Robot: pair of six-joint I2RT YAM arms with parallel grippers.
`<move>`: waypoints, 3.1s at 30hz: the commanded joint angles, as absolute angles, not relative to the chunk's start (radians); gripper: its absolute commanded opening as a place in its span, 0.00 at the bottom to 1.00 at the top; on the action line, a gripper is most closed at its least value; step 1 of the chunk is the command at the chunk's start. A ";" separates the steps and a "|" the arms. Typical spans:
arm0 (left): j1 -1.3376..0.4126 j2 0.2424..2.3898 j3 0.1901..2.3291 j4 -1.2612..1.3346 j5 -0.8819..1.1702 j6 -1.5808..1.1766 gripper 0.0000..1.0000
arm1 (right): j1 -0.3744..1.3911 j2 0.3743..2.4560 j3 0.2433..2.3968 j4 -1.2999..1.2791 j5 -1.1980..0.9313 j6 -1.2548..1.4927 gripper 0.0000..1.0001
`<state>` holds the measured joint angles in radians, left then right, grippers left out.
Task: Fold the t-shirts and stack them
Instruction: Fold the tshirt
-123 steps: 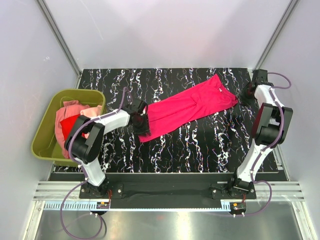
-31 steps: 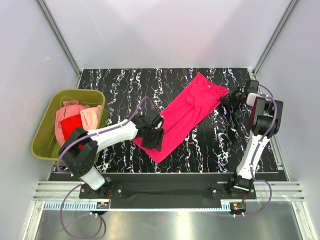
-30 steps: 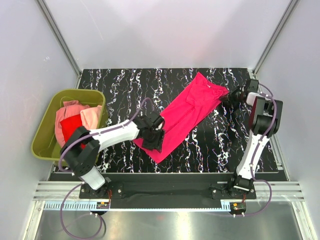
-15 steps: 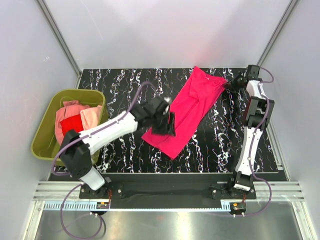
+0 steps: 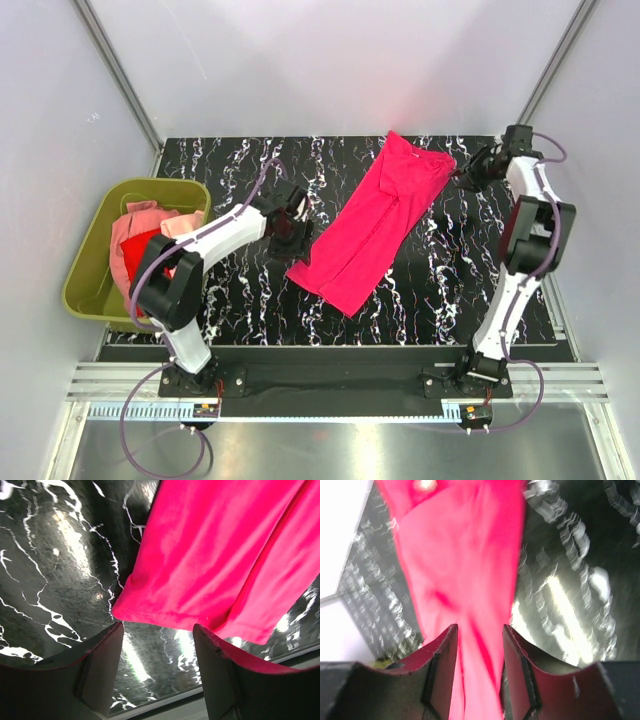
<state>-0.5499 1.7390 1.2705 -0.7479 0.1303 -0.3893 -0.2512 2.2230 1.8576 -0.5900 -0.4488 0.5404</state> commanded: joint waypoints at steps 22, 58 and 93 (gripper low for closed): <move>-0.468 1.888 1.169 -0.735 0.264 -0.258 0.20 | -0.009 1.413 1.114 -0.575 -0.471 0.538 0.48; -0.837 1.612 1.058 -0.529 0.455 -0.362 0.55 | -0.133 2.330 1.797 -0.383 -0.402 0.537 0.36; -0.578 1.799 1.108 -0.634 0.330 -0.376 0.50 | -0.092 1.803 1.447 -0.546 -0.468 0.514 0.56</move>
<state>-0.5762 1.8385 1.1675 -0.6792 0.3218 -0.3805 -0.1421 1.9373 1.5539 -0.5549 -0.4637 0.5293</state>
